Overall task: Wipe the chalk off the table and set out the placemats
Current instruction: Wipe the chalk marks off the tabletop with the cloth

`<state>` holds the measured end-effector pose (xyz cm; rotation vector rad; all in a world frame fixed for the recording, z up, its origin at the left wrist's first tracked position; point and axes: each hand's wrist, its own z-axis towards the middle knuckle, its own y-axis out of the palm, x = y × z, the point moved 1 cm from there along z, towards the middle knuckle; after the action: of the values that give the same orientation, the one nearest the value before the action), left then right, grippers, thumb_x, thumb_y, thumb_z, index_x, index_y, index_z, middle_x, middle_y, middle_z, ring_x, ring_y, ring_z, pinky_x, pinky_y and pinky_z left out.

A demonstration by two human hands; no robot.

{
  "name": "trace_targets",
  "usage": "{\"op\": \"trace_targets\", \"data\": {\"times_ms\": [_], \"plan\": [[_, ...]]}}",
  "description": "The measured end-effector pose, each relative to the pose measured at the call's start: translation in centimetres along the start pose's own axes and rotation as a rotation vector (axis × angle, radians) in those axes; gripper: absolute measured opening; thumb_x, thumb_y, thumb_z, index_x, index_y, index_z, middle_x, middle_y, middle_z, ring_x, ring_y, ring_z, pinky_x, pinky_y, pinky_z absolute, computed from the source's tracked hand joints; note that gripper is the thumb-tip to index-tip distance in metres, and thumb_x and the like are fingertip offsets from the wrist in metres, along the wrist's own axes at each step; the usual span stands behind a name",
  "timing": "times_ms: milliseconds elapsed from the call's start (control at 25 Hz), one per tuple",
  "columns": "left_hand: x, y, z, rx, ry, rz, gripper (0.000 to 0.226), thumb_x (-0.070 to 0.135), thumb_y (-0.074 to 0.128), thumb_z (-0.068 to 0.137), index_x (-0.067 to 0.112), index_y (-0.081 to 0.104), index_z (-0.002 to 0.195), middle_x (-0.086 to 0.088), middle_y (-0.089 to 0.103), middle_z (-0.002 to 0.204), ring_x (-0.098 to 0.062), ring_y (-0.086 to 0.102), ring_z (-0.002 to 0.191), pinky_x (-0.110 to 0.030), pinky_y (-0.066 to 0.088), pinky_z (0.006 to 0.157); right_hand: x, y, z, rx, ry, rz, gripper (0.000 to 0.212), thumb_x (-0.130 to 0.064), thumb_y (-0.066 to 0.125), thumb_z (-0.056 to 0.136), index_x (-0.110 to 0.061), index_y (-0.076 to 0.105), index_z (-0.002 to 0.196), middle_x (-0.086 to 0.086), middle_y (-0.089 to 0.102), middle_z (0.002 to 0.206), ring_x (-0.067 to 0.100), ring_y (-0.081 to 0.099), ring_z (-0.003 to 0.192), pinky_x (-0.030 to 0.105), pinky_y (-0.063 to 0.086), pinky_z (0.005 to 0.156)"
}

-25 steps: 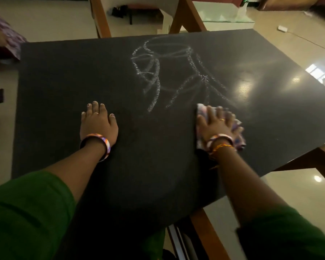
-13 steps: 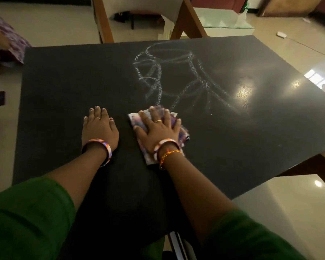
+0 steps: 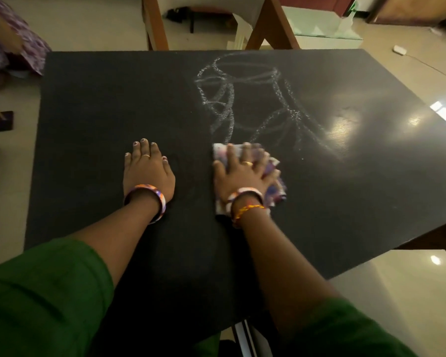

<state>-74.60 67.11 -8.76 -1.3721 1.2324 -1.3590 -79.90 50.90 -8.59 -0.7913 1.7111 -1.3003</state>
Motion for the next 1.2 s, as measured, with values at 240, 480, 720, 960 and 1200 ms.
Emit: {"op": "trace_targets", "data": {"times_ms": [240, 480, 720, 960, 1200], "plan": [[-0.4, -0.2, -0.3, 0.059, -0.017, -0.143, 0.048, 0.017, 0.028, 0.100, 0.003, 0.025, 0.145, -0.011, 0.017, 0.155, -0.023, 0.010, 0.144, -0.036, 0.009, 0.118, 2.2, -0.7, 0.6, -0.024, -0.064, -0.018, 0.058, -0.062, 0.024, 0.093, -0.045, 0.015, 0.148, -0.012, 0.000, 0.160, 0.029, -0.011, 0.146, 0.064, -0.010, 0.109], [-0.3, -0.1, -0.3, 0.078, -0.018, -0.131, 0.051, 0.014, 0.033, 0.097, 0.004, 0.023, 0.146, -0.012, 0.016, 0.155, -0.025, 0.011, 0.144, -0.037, 0.011, 0.118, 12.8, -4.1, 0.5, 0.005, 0.421, 0.043, 0.059, -0.061, 0.021, 0.094, -0.042, 0.009, 0.150, -0.006, -0.005, 0.160, 0.034, -0.014, 0.144, 0.068, -0.007, 0.108], [-4.0, -1.6, -0.5, 0.170, -0.021, -0.355, 0.037, 0.004, 0.040, 0.093, 0.007, 0.054, 0.128, -0.008, 0.039, 0.146, -0.020, 0.026, 0.140, -0.036, 0.012, 0.118, -1.3, -0.1, 0.5, -0.036, 0.002, -0.025, 0.060, -0.060, 0.022, 0.095, -0.042, 0.007, 0.149, -0.006, -0.008, 0.160, 0.036, -0.018, 0.143, 0.069, -0.010, 0.106], [-13.2, -3.7, 0.7, 0.236, -0.192, -0.307, 0.036, 0.003, 0.044, 0.092, 0.001, 0.055, 0.126, -0.016, 0.041, 0.144, -0.028, 0.033, 0.137, -0.040, 0.025, 0.114, -12.3, 3.3, -5.0, -0.144, -0.593, -0.132, 0.058, -0.060, 0.026, 0.094, -0.043, 0.013, 0.148, -0.007, 0.000, 0.160, 0.032, -0.012, 0.145, 0.067, -0.009, 0.107], [-14.3, -3.1, 0.6, 0.167, -0.108, -0.342, 0.040, 0.008, 0.042, 0.093, 0.002, 0.048, 0.132, -0.015, 0.036, 0.147, -0.026, 0.028, 0.139, -0.036, 0.020, 0.115, 1.8, -1.3, 1.1, -0.066, 0.046, -0.033, 0.059, -0.063, 0.023, 0.093, -0.048, 0.008, 0.147, -0.013, -0.003, 0.160, 0.027, -0.011, 0.146, 0.063, -0.005, 0.111]]}}
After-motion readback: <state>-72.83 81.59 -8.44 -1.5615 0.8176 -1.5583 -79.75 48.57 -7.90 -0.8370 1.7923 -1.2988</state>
